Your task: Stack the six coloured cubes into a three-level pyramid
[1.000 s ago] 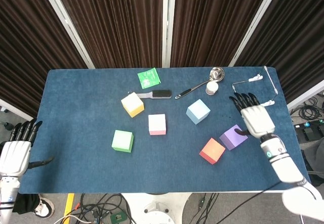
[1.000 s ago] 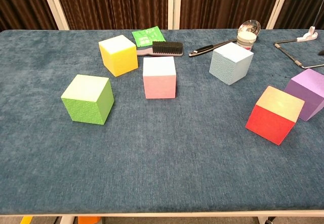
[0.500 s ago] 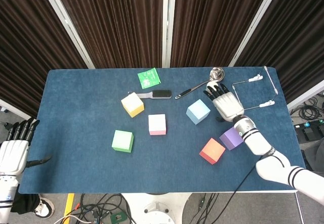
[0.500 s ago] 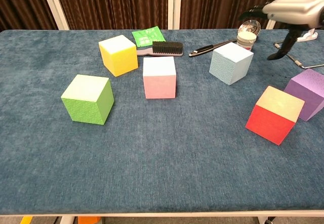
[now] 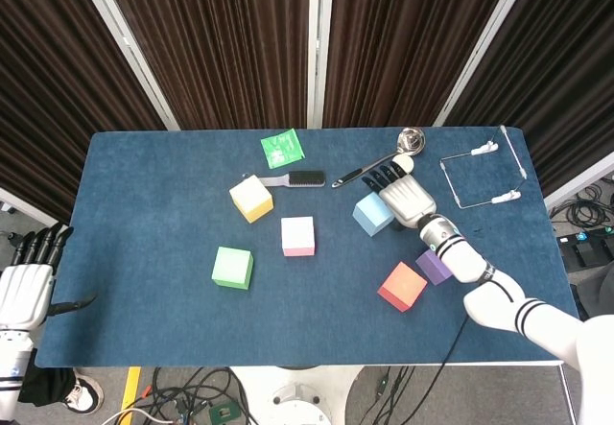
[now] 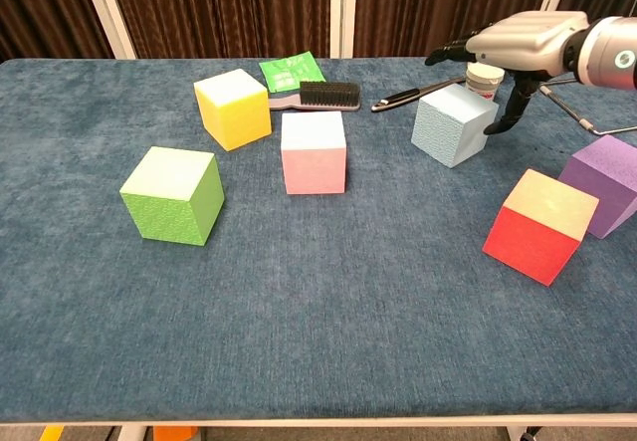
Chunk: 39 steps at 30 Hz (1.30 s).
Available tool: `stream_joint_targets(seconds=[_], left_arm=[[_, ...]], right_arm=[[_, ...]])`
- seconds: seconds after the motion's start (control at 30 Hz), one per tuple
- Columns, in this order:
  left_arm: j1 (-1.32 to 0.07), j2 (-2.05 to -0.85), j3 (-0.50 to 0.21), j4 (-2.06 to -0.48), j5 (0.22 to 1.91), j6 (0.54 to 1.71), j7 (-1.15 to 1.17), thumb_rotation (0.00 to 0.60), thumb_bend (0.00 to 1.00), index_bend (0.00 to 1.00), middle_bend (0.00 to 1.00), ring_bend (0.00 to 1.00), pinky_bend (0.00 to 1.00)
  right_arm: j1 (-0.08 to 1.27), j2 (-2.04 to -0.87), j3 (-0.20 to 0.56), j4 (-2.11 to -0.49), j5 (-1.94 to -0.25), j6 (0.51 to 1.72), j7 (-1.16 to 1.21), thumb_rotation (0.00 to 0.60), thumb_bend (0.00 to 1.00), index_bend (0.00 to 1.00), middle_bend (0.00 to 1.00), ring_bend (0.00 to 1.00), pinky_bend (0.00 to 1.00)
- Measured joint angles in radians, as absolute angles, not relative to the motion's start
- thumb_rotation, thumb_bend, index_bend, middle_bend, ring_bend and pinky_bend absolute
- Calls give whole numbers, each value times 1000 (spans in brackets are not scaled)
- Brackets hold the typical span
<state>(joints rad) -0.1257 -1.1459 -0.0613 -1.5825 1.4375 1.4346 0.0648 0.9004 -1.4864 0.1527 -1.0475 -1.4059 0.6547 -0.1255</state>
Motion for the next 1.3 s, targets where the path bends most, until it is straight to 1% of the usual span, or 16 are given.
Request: stream_joint_targets(seconds=[0.13, 0.23, 0.63, 0.73, 0.9, 1.0, 1.1, 1.23, 1.3], left_arm=[[-125, -1146, -60, -1578, 1436, 1433, 59, 450, 0, 9, 0, 0, 0], [-125, -1147, -60, -1576, 1437, 1432, 58, 451, 0, 8, 0, 0, 0], [-125, -1145, -60, -1578, 1440, 1435, 57, 452, 0, 9, 0, 0, 0], [-124, -1145, -59, -1578, 1439, 1437, 57, 459, 0, 9, 0, 0, 0], [-124, -1147, -59, -1574, 1436, 1433, 53, 458, 0, 9, 0, 0, 0], [-124, -1148, -58, -1573, 1438, 1434, 51, 458, 0, 9, 0, 0, 0], [-125, -1147, -59, -1573, 1439, 1435, 49, 458, 0, 9, 0, 0, 0], [-127, -1146, -62, -1574, 1439, 1433, 46, 459, 0, 9, 0, 0, 0], [-127, -1146, -62, -1575, 1439, 1433, 44, 461, 0, 10, 0, 0, 0]], right_arm=[[919, -1508, 137, -1010, -1427, 648, -95, 600, 101, 0, 164, 0, 0], [924, -1518, 128, -993, -1443, 661, -73, 600, 101, 0, 186, 0, 0], [934, -1534, 96, -967, -1481, 697, -8, 600, 101, 0, 172, 0, 0], [934, -1536, 92, -966, -1488, 710, 12, 600, 113, 0, 233, 0, 0], [930, -1538, 83, -964, -1508, 750, 44, 600, 141, 0, 402, 3, 0], [924, -1535, 79, -972, -1515, 771, 63, 600, 154, 0, 486, 44, 0], [917, -1521, 79, -998, -1506, 772, 83, 600, 162, 0, 518, 67, 0], [905, -1490, 87, -1047, -1491, 789, 64, 600, 166, 0, 519, 70, 0], [899, -1474, 97, -1084, -1474, 798, 41, 600, 185, 0, 519, 70, 0]])
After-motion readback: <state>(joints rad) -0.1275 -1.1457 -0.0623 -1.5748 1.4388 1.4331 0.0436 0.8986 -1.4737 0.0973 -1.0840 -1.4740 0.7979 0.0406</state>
